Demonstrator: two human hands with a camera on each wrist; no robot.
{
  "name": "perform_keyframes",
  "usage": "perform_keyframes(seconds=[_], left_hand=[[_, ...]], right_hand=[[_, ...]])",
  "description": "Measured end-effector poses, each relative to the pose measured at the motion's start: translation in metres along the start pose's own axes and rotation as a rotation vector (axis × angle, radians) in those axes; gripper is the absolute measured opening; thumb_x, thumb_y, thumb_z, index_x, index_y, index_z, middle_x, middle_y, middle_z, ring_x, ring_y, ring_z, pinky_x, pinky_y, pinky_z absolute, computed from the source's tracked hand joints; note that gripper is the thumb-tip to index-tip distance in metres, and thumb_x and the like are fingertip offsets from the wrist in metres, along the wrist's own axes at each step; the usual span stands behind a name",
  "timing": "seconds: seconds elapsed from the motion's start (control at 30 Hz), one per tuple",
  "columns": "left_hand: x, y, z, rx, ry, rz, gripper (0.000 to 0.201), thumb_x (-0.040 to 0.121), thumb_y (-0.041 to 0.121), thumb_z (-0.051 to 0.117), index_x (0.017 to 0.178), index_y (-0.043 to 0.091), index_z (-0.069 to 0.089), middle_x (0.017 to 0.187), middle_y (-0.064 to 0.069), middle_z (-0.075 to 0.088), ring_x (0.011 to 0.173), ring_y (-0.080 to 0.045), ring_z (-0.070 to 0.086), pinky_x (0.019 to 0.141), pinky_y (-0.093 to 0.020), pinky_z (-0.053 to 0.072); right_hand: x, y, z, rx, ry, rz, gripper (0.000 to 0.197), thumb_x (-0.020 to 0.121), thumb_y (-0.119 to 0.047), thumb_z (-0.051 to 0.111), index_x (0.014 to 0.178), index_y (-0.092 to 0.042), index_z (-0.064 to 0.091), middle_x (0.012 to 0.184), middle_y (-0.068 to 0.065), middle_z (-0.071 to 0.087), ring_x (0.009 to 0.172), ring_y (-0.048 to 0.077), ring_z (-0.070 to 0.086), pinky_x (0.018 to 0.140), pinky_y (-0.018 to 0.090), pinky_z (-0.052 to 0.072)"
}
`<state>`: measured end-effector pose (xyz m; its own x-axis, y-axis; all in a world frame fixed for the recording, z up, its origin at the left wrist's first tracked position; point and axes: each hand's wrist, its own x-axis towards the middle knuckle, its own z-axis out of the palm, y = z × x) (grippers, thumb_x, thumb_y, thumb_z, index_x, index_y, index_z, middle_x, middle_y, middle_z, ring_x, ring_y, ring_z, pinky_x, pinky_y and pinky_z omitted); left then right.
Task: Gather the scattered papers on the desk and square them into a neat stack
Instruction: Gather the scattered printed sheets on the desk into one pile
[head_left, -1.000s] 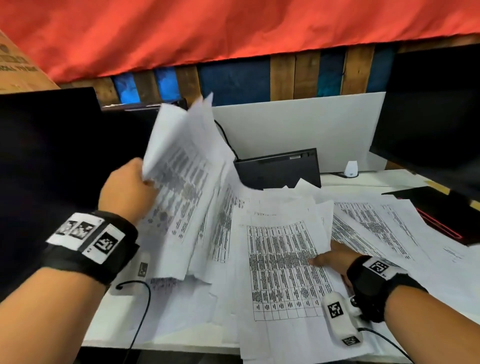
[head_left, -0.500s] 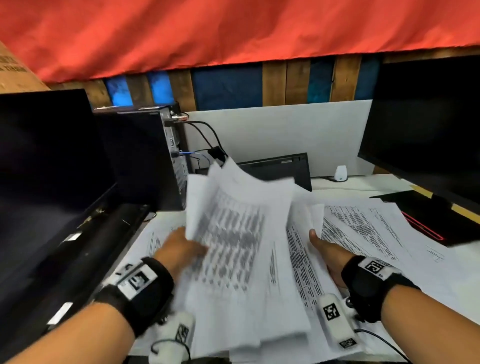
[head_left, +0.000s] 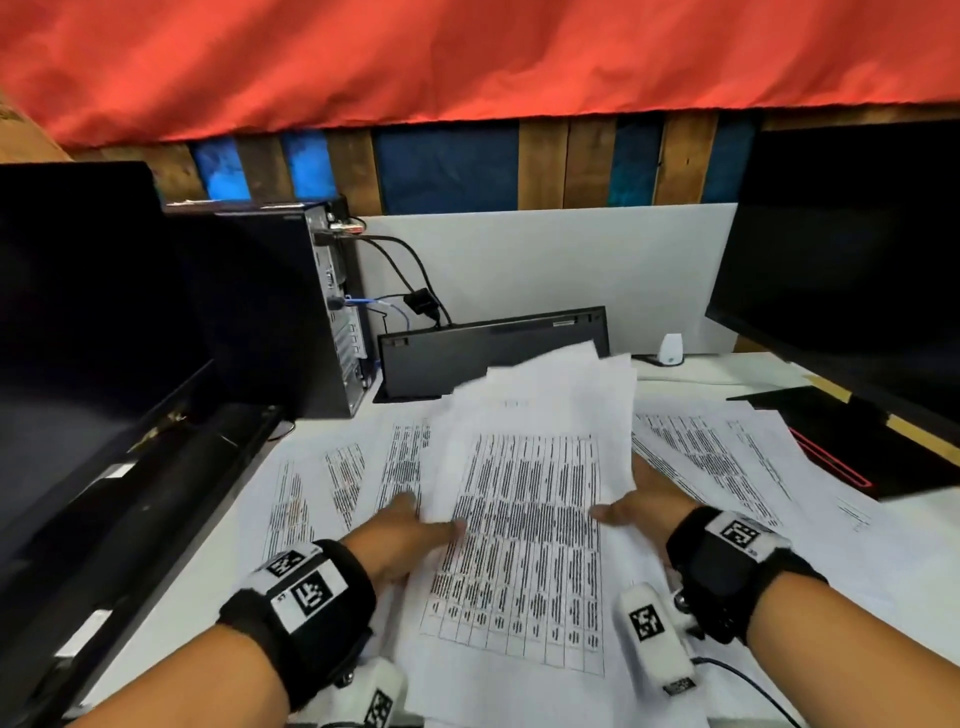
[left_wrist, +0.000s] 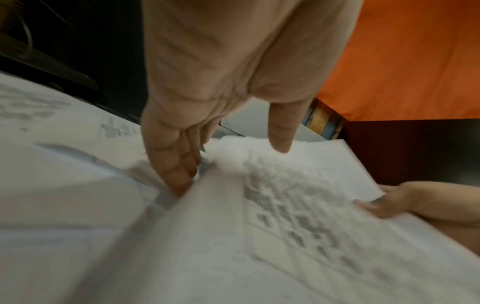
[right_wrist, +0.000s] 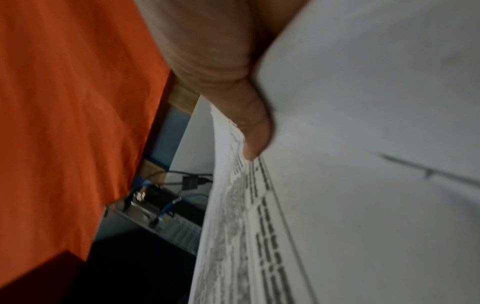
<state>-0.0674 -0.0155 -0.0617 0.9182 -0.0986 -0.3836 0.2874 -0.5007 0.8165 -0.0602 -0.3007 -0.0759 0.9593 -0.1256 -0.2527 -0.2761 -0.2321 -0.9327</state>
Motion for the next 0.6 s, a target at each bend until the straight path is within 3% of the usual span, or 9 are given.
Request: perform_keyframes(seconds=[0.07,0.13,0.2,0.23,0.33,0.4,0.47,0.53,0.6], left_hand=[[0.0,-0.001,-0.009,-0.143,0.023,0.04,0.094,0.076,0.042,0.078,0.148,0.011,0.026,0.131,-0.005,0.056,0.106,-0.021,0.059,0.086,-0.033,0.054],[0.0,-0.001,-0.013,-0.268,-0.075,0.096,0.095,0.065,0.043,0.086,0.142,0.011,0.04,0.129,-0.01,0.062,0.111,-0.026,0.064,0.098,-0.044,0.05],[0.002,-0.003,-0.01,-0.394,-0.186,0.141,0.072,0.064,0.032,0.088,0.126,0.009,0.059,0.12,-0.013,0.069,0.112,-0.032,0.066,0.104,-0.052,0.044],[0.001,-0.001,-0.007,-0.433,-0.188,0.147,0.057,0.069,0.021,0.085,0.12,0.007,0.064,0.116,-0.015,0.071,0.11,-0.034,0.066,0.104,-0.054,0.044],[0.008,-0.01,-0.005,-0.465,-0.08,0.112,0.037,0.079,-0.008,0.07,0.114,0.001,0.065,0.108,-0.019,0.073,0.105,-0.038,0.067,0.1,-0.057,0.046],[0.015,-0.019,-0.008,-0.434,-0.015,0.081,0.038,0.078,-0.013,0.067,0.113,0.001,0.065,0.106,-0.02,0.073,0.104,-0.04,0.067,0.099,-0.059,0.046],[0.027,-0.032,-0.015,-0.406,0.033,0.028,0.044,0.076,-0.012,0.068,0.117,0.003,0.063,0.107,-0.019,0.073,0.105,-0.039,0.066,0.101,-0.058,0.044],[0.032,-0.038,-0.016,-0.332,0.083,-0.056,0.056,0.07,-0.001,0.076,0.122,0.002,0.057,0.112,-0.018,0.069,0.107,-0.037,0.063,0.101,-0.053,0.045],[0.038,-0.044,-0.014,-0.272,0.125,-0.127,0.065,0.065,0.008,0.082,0.123,0.0,0.053,0.117,-0.016,0.065,0.109,-0.036,0.06,0.101,-0.046,0.046]], right_hand=[[-0.005,-0.011,-0.01,0.157,-0.035,-0.043,0.087,0.071,0.009,0.073,0.143,-0.022,0.037,0.129,0.003,0.061,0.122,0.027,0.054,0.108,0.047,0.038],[-0.012,-0.024,-0.013,0.267,-0.066,-0.074,0.071,0.076,0.015,0.066,0.136,-0.016,0.043,0.115,0.001,0.066,0.112,0.024,0.059,0.102,0.041,0.043],[-0.018,-0.036,-0.008,0.237,-0.08,-0.087,0.054,0.08,0.015,0.062,0.121,-0.018,0.051,0.102,-0.004,0.066,0.103,0.019,0.06,0.091,0.033,0.044],[-0.019,-0.039,-0.005,0.192,-0.088,-0.071,0.048,0.081,0.013,0.063,0.116,-0.019,0.053,0.101,-0.005,0.067,0.105,0.02,0.059,0.092,0.032,0.042],[-0.011,-0.035,-0.006,0.061,-0.02,0.002,0.047,0.082,0.003,0.068,0.124,-0.011,0.053,0.116,0.009,0.067,0.112,0.028,0.059,0.102,0.044,0.044],[0.0,-0.027,-0.022,-0.113,0.158,0.069,0.053,0.079,-0.011,0.075,0.125,-0.008,0.049,0.112,0.012,0.063,0.106,0.03,0.06,0.097,0.045,0.049],[0.008,-0.018,-0.047,-0.552,0.333,0.174,0.075,0.072,-0.036,0.08,0.131,-0.01,0.043,0.123,0.013,0.056,0.115,0.032,0.055,0.099,0.041,0.047],[0.011,-0.004,-0.067,-0.905,0.377,0.302,0.102,0.061,-0.063,0.075,0.139,-0.011,0.034,0.137,0.015,0.047,0.125,0.034,0.048,0.103,0.044,0.044],[0.016,0.006,-0.075,-1.018,0.298,0.372,0.118,0.057,-0.072,0.071,0.144,-0.007,0.025,0.146,0.016,0.04,0.131,0.033,0.043,0.104,0.041,0.043]])
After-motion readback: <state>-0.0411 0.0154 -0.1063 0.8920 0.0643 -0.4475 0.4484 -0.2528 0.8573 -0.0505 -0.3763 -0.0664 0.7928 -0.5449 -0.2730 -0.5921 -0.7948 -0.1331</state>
